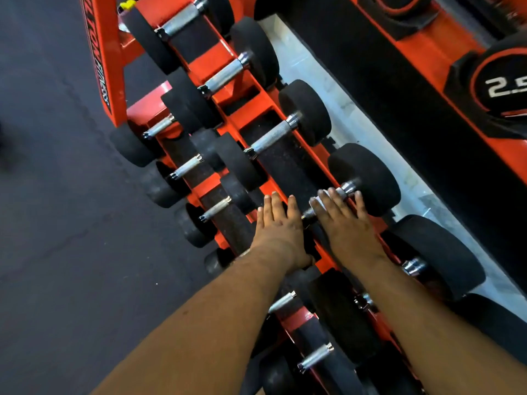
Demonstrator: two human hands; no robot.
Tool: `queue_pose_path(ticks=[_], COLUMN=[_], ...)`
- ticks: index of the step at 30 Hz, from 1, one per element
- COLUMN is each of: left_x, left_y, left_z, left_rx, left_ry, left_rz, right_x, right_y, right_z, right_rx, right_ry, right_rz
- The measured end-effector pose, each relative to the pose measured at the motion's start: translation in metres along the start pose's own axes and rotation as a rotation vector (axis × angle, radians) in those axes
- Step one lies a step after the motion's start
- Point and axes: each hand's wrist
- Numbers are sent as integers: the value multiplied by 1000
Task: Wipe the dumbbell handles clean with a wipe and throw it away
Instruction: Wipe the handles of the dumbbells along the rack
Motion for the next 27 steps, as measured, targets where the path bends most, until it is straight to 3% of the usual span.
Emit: queue_pose_path(ticks=[3,10,14,18,23,27], left_x=[2,3,3,1,0,-2], left_y=[0,-1,-2,-1,-1,-1], left_z=[-1,-2,-4,-4,-2,-2], left_rx=[-4,-12,-17,-10,6,14], left_ry=[-10,-22,-2,4,18,31], left_rz=[3,-6,-6,4,-24,-31], right_x=[-7,8,-4,-6,-1,-10], right_y=[-6,-14,-4,-2,-2,-2], right_z=[-21,26,-5,-18,20,-19], right_rx=[95,202,254,253,280,209], right_ry=[5,-236,-82,-76,-116,-37], right_rz=[31,122,40,-6,149,63])
Point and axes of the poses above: each hand's wrist, its own z-axis towards the middle knuckle, its own x-axis out of the back of the hand, y = z × x, and after that the axes turned 13 degrees about z, right-handed
